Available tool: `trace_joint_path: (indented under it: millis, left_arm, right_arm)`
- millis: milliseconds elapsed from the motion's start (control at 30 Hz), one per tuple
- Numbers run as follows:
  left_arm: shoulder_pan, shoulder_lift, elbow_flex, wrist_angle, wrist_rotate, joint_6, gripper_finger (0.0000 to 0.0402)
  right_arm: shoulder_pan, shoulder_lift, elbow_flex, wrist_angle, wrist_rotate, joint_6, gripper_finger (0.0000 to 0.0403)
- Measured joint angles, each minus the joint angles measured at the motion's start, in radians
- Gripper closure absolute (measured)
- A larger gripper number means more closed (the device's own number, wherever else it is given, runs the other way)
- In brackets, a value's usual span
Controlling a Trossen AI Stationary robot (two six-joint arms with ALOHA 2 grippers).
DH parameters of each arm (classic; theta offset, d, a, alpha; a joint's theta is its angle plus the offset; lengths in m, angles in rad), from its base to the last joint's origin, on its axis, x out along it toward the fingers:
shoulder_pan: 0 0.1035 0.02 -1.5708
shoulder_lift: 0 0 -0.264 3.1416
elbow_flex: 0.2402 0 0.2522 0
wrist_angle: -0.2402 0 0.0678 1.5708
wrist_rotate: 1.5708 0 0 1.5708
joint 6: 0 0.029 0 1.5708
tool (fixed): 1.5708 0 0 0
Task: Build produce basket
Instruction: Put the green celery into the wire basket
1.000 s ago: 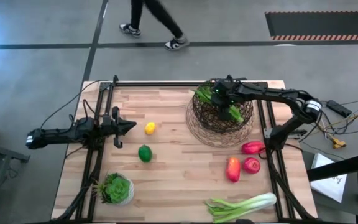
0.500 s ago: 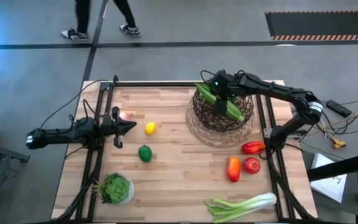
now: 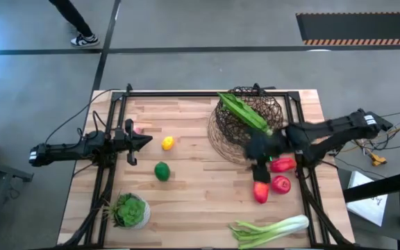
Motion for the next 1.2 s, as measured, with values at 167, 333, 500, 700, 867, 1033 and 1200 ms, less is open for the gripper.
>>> trace_joint_path:
  millis: [167,333,500,700,867,1033,1200]
  left_arm:
    - [0.000,0.000,0.000,0.000,0.000,0.000,0.0402]
    - [0.000,0.000,0.000,0.000,0.000,0.000,0.0402]
    - [0.000,0.000,0.000,0.000,0.000,0.000,0.0402]
    - [0.000,0.000,0.000,0.000,0.000,0.000,0.0402]
    - [0.000,0.000,0.000,0.000,0.000,0.000,0.0402]
    - [0.000,0.002,0.000,0.000,0.000,0.000,0.0402]
    - [0.000,0.000,0.000,0.000,0.000,0.000,0.0402]
  right_arm:
    - [0.163,0.049,-0.003,0.081,-0.003,0.262,0.0231]
    - [0.358,0.145,-0.004,0.028,-0.005,0.452,0.0215]
    - [0.548,0.259,-0.004,0.032,-0.004,0.613,0.0173]
    - [0.735,0.387,-0.004,0.066,-0.005,0.728,0.0101]
    - [0.835,0.498,-0.004,0.065,-0.001,0.689,0.0051]
    - [0.858,0.589,-0.004,0.071,0.018,0.634,0.0040]
    - [0.857,0.642,0.001,0.078,0.015,0.606,0.0058]
